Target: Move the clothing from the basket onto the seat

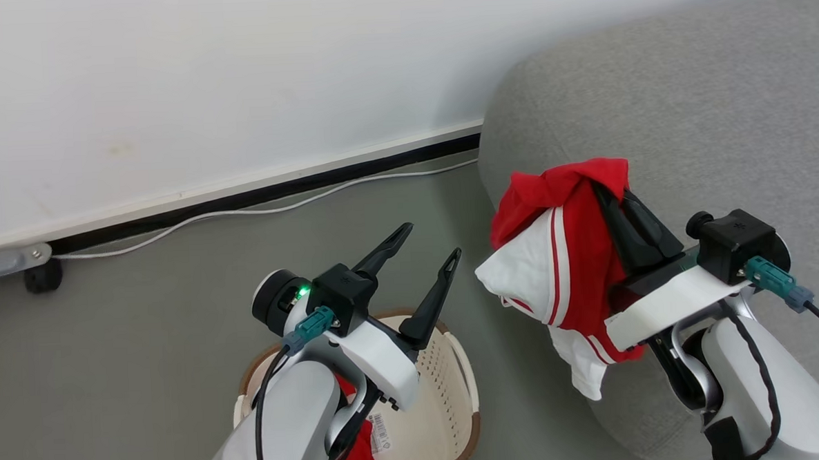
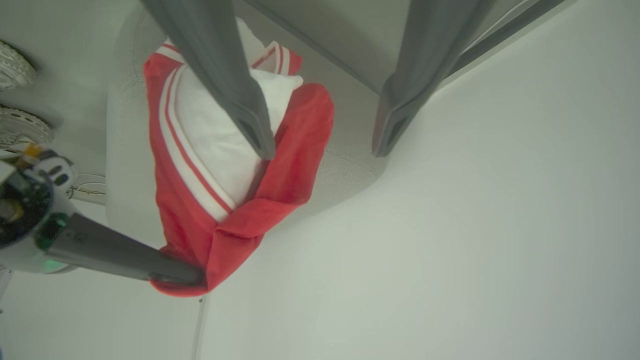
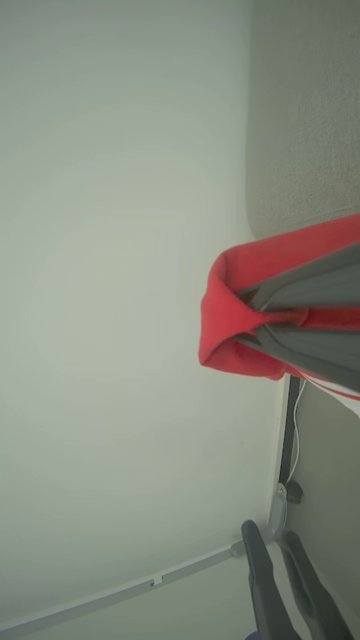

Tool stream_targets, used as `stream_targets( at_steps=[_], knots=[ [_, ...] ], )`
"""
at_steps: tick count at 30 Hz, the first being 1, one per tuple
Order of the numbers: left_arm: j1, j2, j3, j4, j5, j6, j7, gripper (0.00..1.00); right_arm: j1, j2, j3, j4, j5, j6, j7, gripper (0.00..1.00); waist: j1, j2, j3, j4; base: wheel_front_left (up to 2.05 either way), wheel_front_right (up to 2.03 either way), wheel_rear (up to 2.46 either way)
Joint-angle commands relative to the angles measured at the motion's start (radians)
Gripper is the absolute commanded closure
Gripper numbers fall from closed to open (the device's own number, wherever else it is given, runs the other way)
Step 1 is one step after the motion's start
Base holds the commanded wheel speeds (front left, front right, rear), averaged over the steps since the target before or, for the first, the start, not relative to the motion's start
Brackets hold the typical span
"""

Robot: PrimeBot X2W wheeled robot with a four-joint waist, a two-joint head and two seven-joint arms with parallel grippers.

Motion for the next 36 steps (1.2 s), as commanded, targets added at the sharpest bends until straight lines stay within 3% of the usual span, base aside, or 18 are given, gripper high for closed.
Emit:
stream_targets(
  at_steps=[1,17,29,36],
  knots=[
    [-0.008,0.009,0.037,-0.032,0.008,-0.007,-0.005,0.00,-0.024,-0.004,0.008,-0.034,-0.003,0.004,-0.006,1.00,0.0000,-0.0001,-0.017,-0.065,0.00,0.00,0.00],
    [0.008,0.027,0.035,-0.056,-0.001,-0.007,-0.005,0.00,-0.008,-0.013,-0.031,-0.087,0.010,0.004,-0.006,1.00,0.0000,-0.0001,-0.017,-0.306,0.00,0.00,0.00],
    [-0.026,0.022,0.015,-0.053,0.019,-0.007,-0.005,0.00,0.049,-0.043,-0.204,-0.188,-0.013,0.004,-0.006,1.00,0.0000,-0.0001,0.075,-0.327,0.00,0.00,0.00],
    [-0.061,0.040,-0.003,-0.070,0.039,-0.007,-0.005,0.00,-0.049,-0.086,-0.298,-0.180,-0.033,0.004,-0.006,1.00,0.0000,-0.0001,0.186,-0.331,0.00,0.00,0.00]
  ],
)
